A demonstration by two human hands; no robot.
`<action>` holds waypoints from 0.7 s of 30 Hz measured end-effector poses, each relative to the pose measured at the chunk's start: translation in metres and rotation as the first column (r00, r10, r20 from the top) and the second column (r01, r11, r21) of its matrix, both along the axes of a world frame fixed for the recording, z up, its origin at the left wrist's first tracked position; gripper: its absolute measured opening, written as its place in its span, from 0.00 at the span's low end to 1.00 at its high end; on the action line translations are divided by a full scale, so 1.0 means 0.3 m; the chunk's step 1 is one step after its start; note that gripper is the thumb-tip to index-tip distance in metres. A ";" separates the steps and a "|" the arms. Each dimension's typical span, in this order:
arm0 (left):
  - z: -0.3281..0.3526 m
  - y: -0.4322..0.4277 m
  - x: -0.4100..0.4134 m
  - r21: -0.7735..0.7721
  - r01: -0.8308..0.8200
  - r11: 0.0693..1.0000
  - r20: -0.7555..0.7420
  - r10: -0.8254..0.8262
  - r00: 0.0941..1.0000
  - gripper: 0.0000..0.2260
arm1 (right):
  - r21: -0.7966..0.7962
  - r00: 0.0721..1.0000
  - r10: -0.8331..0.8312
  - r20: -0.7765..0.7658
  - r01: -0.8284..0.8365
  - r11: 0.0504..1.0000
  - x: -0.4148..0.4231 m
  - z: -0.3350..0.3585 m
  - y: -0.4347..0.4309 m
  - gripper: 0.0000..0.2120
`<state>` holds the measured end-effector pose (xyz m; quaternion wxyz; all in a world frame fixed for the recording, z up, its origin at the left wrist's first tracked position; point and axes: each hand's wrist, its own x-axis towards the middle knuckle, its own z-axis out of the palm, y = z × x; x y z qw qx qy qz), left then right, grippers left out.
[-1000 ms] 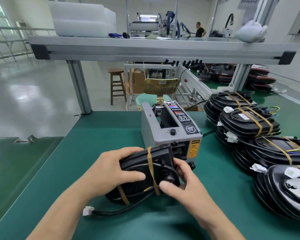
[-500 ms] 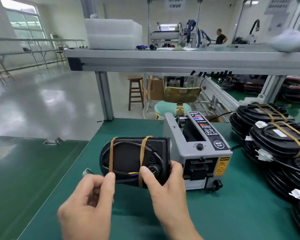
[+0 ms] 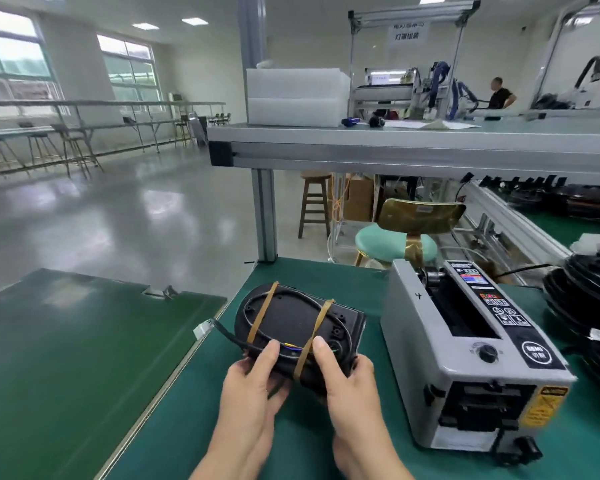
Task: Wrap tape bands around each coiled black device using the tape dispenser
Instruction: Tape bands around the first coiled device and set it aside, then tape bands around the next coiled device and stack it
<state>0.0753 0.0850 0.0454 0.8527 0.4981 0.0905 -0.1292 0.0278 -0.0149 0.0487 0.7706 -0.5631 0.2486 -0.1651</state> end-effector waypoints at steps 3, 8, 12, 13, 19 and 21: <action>-0.005 -0.019 0.094 0.002 -0.047 0.999 -0.066 0.047 0.997 0.07 | -0.071 0.999 0.042 -0.030 -0.044 0.996 0.041 -0.021 -0.033 0.20; 0.011 -0.052 0.314 0.059 -0.181 0.982 -0.162 0.189 0.969 0.09 | -0.193 0.997 0.061 -0.043 -0.068 0.979 0.073 -0.091 -0.064 0.10; 0.013 -0.096 0.487 0.080 -0.220 0.972 -0.164 0.231 0.959 0.15 | -0.313 0.998 0.047 -0.042 -0.058 0.948 0.084 -0.120 -0.068 0.11; 0.010 -0.108 0.526 0.085 -0.224 0.971 -0.168 0.236 0.957 0.16 | -0.332 0.998 0.048 -0.046 -0.060 0.941 0.086 -0.123 -0.067 0.11; 0.009 -0.155 0.718 0.099 -0.275 0.956 -0.196 0.289 0.937 0.19 | -0.343 0.998 0.046 -0.033 -0.054 0.938 0.100 -0.141 -0.071 0.09; 0.014 -0.170 0.748 0.096 -0.288 0.953 -0.176 0.301 0.937 0.19 | -0.355 0.999 0.041 -0.017 -0.044 0.934 0.104 -0.147 -0.076 0.10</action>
